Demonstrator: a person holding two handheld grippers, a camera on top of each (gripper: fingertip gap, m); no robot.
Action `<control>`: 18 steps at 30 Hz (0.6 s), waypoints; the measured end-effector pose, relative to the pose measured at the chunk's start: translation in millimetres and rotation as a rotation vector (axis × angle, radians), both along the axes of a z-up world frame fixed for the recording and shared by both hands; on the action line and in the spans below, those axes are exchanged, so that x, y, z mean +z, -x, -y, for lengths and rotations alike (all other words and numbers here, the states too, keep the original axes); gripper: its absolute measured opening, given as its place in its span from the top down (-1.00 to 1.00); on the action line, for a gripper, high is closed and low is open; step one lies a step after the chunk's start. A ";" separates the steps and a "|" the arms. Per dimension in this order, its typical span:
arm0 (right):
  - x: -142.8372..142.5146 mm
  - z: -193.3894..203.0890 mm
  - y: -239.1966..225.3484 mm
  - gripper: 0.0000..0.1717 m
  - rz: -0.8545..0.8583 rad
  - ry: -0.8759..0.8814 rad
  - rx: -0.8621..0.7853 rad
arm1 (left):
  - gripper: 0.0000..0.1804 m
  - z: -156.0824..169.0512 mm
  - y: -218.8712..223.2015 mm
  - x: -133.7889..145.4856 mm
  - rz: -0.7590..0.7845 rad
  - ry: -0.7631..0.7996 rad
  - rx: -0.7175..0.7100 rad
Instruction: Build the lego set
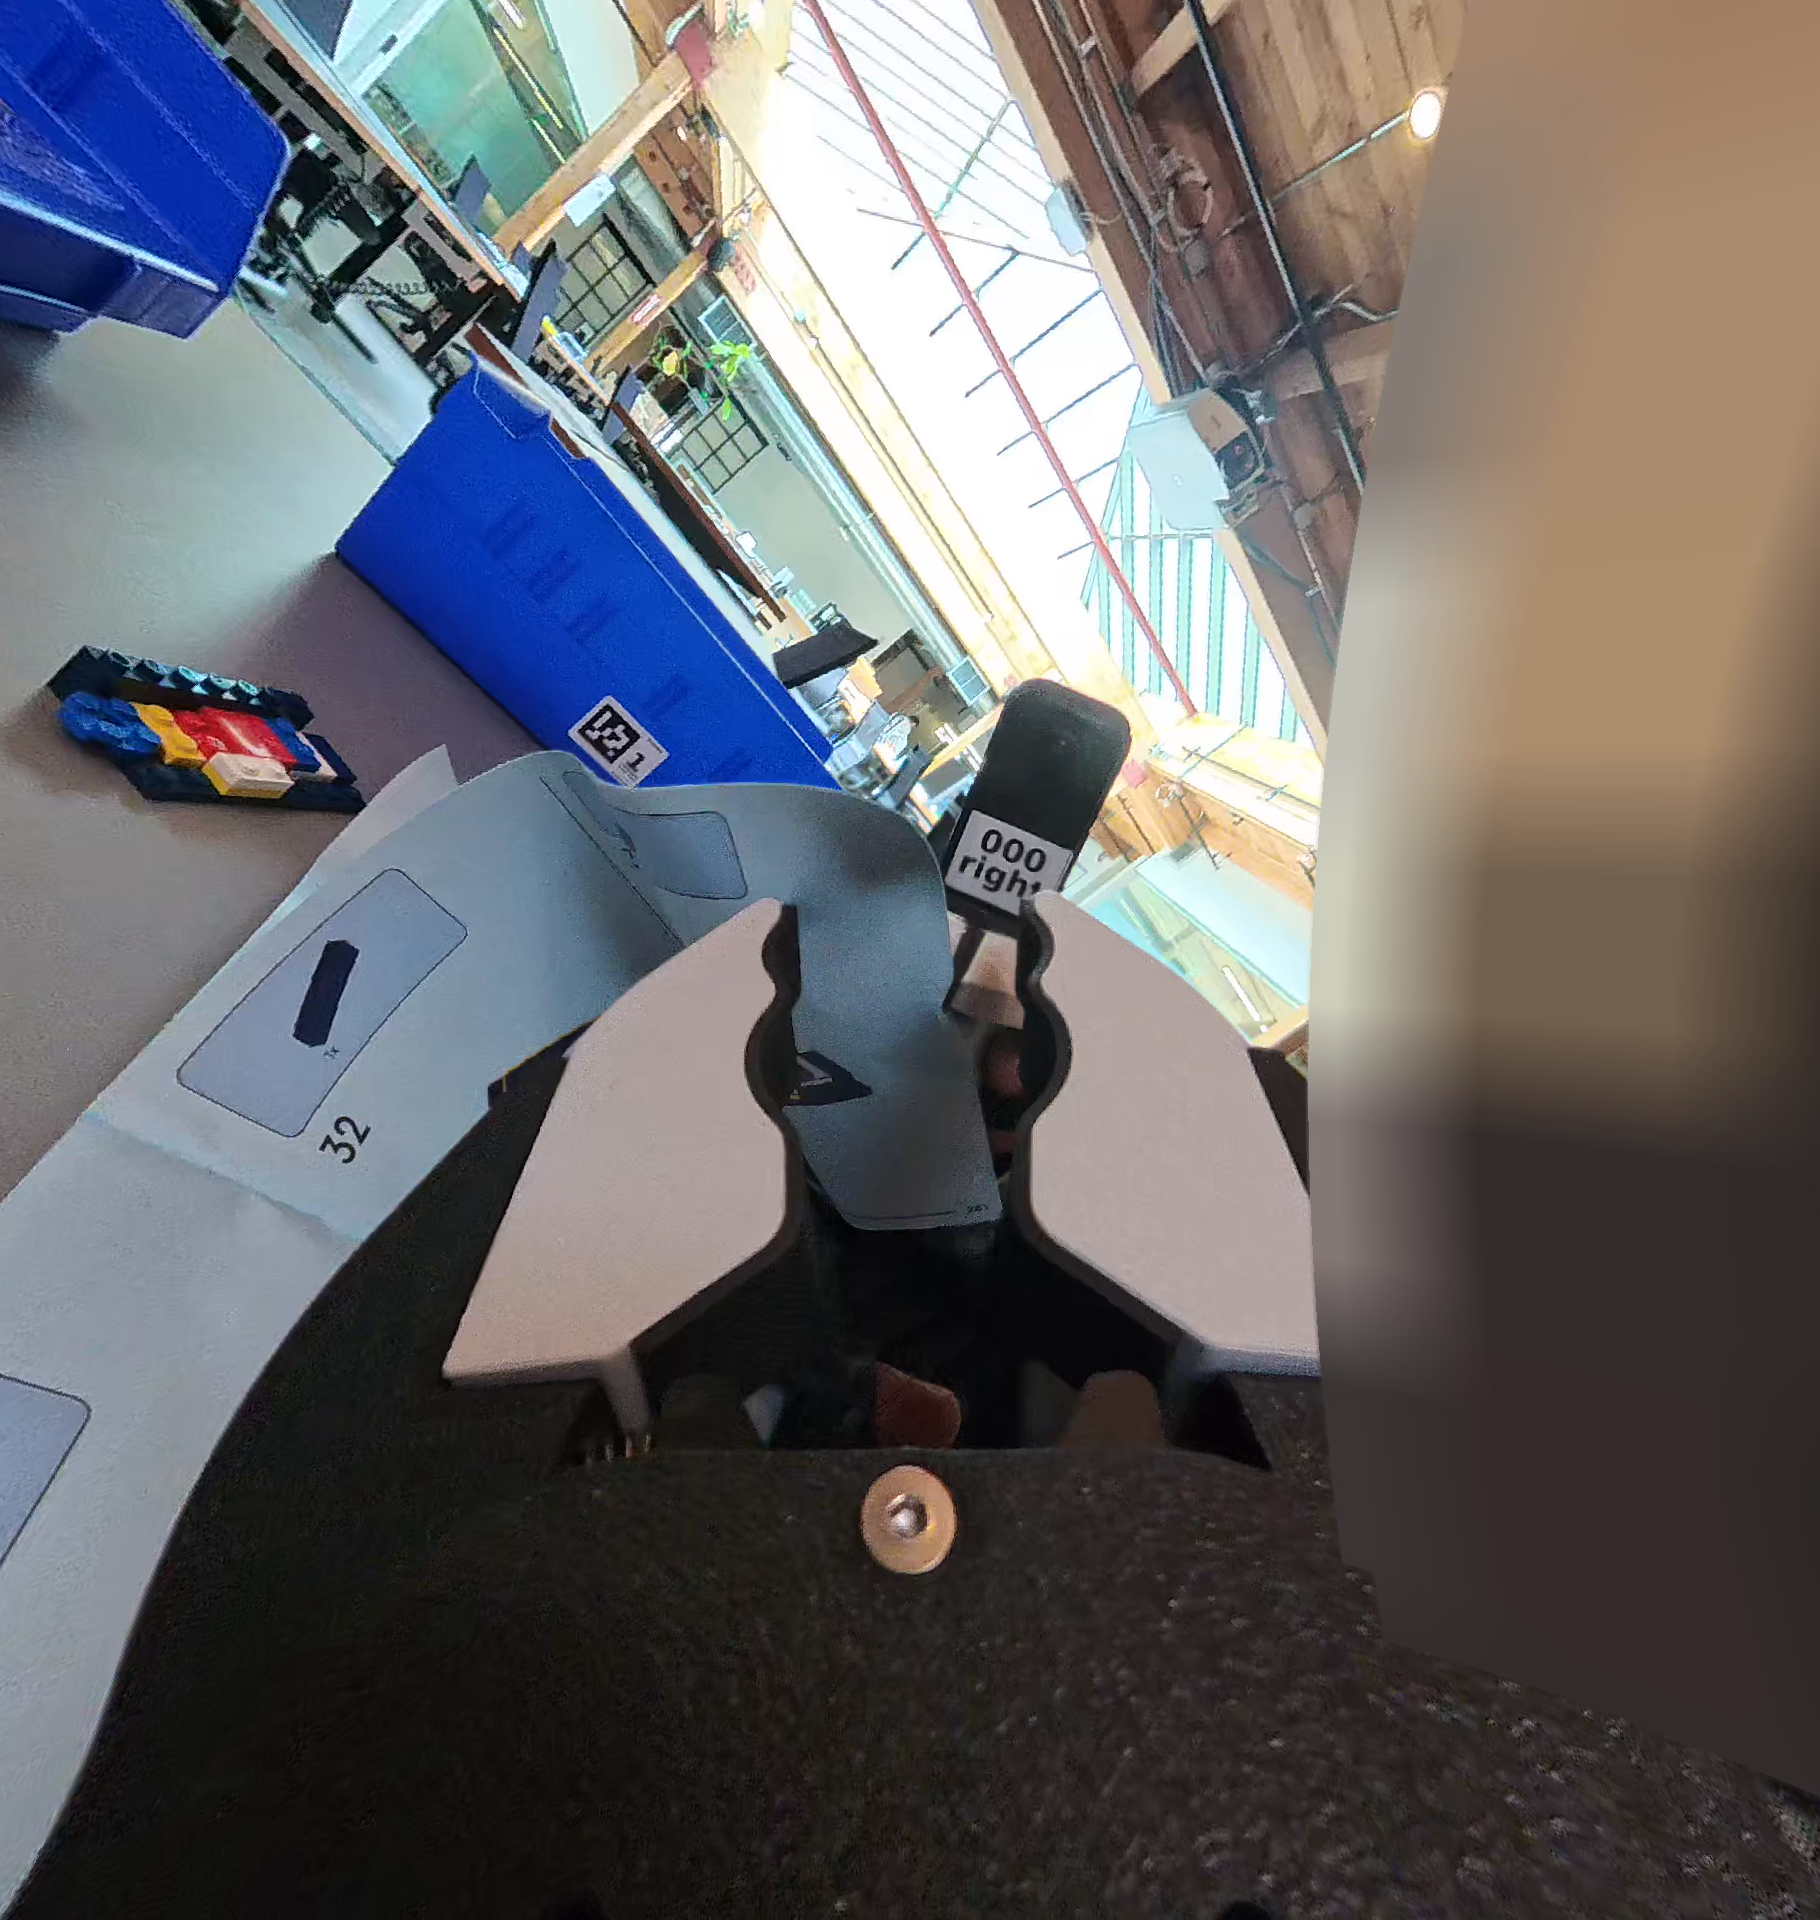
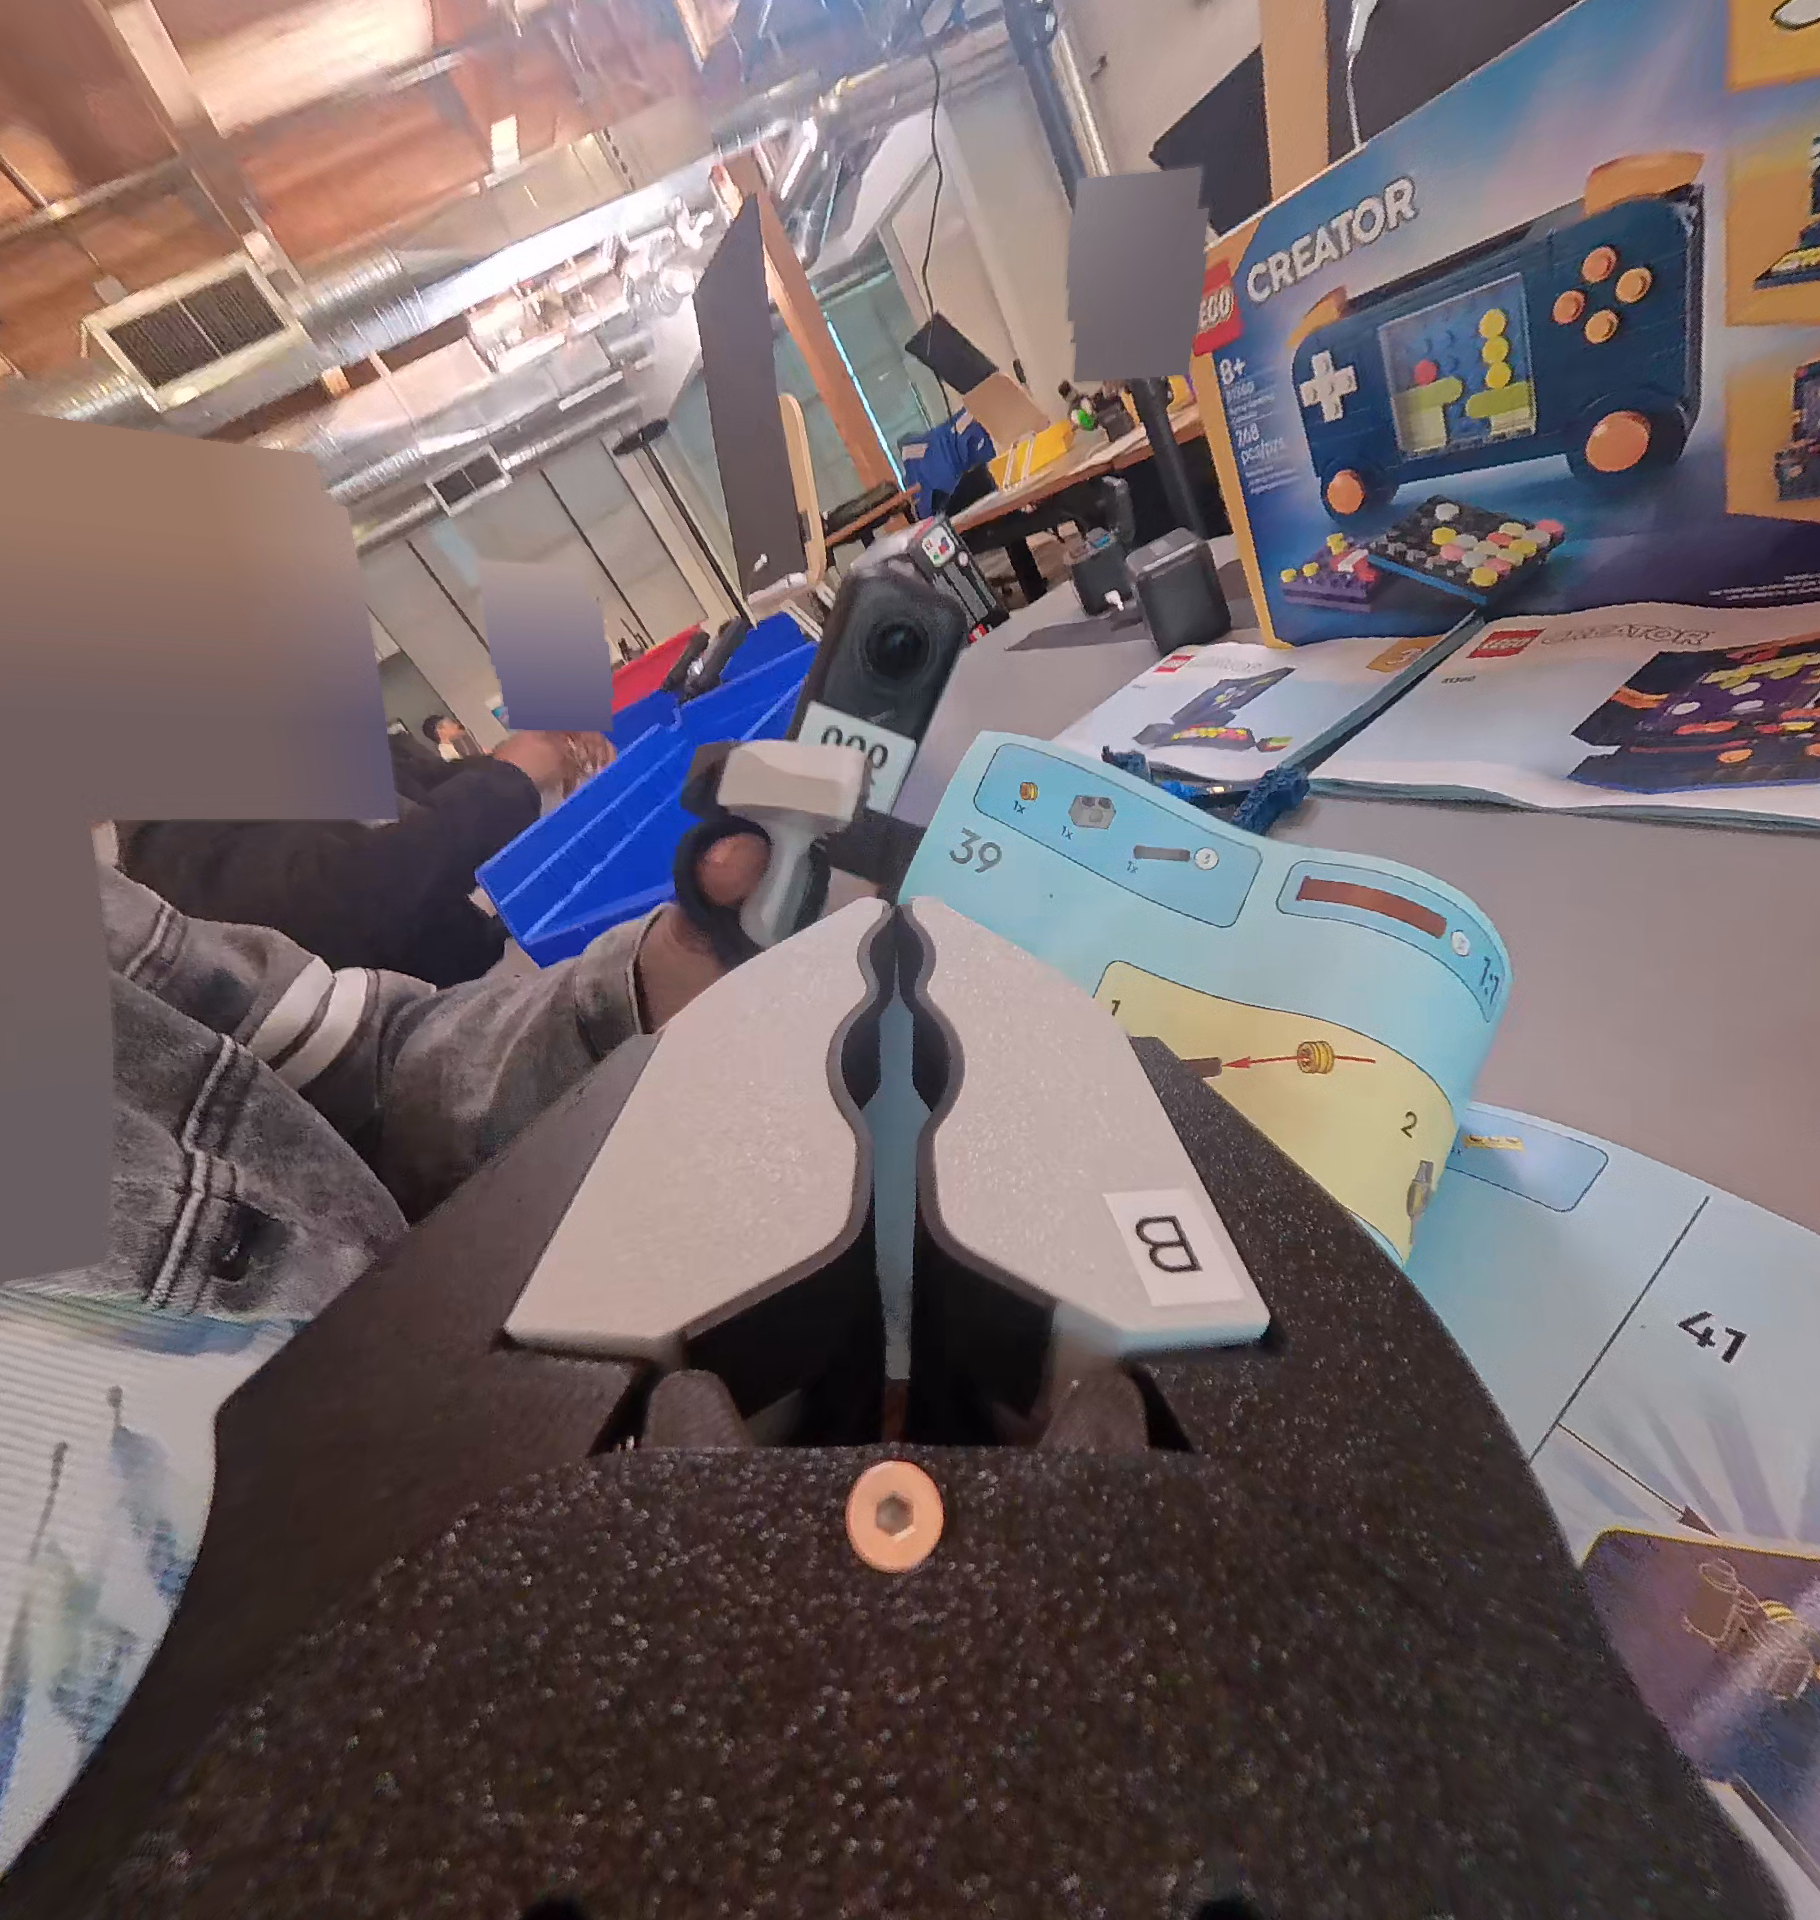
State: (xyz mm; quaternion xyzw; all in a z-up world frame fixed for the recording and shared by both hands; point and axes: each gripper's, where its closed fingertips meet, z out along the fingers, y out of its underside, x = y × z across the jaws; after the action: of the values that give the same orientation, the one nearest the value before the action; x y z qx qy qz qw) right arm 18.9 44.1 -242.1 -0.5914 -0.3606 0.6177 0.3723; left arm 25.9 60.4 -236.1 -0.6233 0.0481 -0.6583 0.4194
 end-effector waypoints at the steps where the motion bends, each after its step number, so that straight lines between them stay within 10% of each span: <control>1: -2.5 1.7 1.2 1.00 0.020 -0.016 0.006 | 0.56 0.2 -0.7 -0.9 -0.024 -0.012 0.006; 6: -13.7 7.4 6.5 1.00 0.106 -0.102 0.018 | 0.98 0.1 0.1 -6.4 -0.245 -0.165 0.109; 18: -5.8 -14.4 -1.9 0.47 0.047 0.004 -0.113 | 1.00 7.9 -14.6 -19.1 -0.772 -0.567 0.212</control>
State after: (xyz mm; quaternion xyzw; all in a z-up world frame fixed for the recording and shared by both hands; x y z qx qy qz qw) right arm 20.8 58.5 -247.9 -0.6260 -0.3342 0.5823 0.3967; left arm 40.5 52.5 -255.2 -0.6845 0.3136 -0.2940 0.5887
